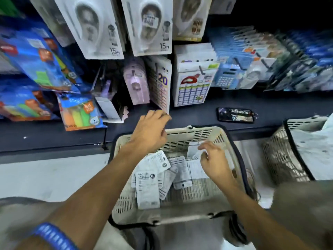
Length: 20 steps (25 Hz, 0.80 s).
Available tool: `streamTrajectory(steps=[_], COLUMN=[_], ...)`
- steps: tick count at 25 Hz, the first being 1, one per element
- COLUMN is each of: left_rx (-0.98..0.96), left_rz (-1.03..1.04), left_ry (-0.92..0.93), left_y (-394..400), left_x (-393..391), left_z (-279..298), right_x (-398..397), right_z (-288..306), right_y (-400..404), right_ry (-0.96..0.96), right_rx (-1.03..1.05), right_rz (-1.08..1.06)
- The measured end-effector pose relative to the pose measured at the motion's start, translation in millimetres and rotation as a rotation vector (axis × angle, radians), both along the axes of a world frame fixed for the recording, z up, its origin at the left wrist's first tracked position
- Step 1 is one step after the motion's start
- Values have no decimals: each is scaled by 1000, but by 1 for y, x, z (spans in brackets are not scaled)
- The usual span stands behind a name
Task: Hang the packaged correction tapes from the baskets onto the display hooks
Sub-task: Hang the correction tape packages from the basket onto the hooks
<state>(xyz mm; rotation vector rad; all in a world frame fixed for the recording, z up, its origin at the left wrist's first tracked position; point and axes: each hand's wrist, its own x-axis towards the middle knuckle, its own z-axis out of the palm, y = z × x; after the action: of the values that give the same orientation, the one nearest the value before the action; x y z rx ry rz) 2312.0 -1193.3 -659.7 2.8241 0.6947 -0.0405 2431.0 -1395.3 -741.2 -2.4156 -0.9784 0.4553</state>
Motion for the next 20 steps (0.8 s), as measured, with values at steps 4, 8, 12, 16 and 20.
streamTrajectory(steps=[4,8,12,16,20], left_rx=[-173,-412,-544,-575,-618], left_rz=[34,72,124,194,331], left_ry=[221,421,607,679,655], left_y=[-16,-33,-40,-31,-27], left_x=[-6,-11,-35,-45,-38], left_z=[-24,-52,-86,-106,-112], right_x=[-4,-13,-31,-61,-86], right_z=[-30,-46,-71,-99,-116], right_y=[-42,-37,-4,27,46], right_ry=[178,347,501,695,677], right_rx=[-345,-503,-532,-553,-400], right_rz=[75,170,204,163,73])
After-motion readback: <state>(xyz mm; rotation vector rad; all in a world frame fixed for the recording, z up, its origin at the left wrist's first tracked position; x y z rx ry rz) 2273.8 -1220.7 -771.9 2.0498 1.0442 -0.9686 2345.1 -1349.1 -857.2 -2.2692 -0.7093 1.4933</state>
